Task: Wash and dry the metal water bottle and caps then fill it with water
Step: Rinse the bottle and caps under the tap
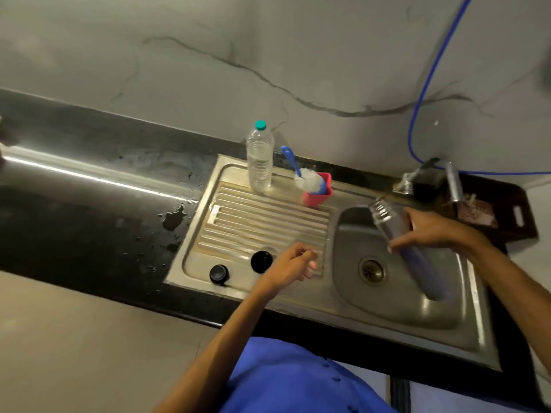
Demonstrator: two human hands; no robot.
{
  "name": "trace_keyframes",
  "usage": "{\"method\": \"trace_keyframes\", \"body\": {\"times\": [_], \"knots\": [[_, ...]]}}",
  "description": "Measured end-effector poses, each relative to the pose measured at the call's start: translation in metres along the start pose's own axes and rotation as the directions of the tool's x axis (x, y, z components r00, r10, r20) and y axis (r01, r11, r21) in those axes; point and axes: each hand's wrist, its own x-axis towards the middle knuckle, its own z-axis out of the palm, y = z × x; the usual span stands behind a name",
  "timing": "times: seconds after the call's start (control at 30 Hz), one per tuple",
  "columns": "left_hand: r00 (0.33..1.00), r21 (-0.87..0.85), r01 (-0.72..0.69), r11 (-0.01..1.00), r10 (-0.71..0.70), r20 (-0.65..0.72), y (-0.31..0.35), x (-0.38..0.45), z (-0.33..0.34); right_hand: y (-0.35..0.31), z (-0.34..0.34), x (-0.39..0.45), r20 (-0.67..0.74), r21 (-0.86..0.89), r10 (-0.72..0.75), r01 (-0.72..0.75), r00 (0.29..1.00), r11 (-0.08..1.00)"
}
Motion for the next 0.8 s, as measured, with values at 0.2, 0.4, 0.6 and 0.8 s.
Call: {"method": "trace_keyframes", "body": {"times": [0.2,0.4,0.6,0.8], "knots": [[0.944,0.350,-0.249,0.903,0.307,-0.119,-0.009,-0.038,-0.075,-0.108,0.062,0.018,-0.338,0.454,-0.346,0.474,0.875,0.755],[0.824,0.420,-0.161,0.893,0.356,-0.440,-0.018,-0.061,-0.142,-0.244,0.147,0.037,-0.338,0.385,-0.592,0.681,0.732,0.623],[0.653,0.223,0.035,0.974,0.147,-0.743,-0.082,-0.088,-0.206,-0.268,0.225,0.092,-0.014,0.263,-0.553,0.537,0.833,0.802],[0.584,0.217,0.055,0.975,0.145,-0.799,-0.120,-0.078,-0.201,-0.238,0.313,0.105,0.170,-0.263,-0.637,0.658,0.752,0.706]]}}
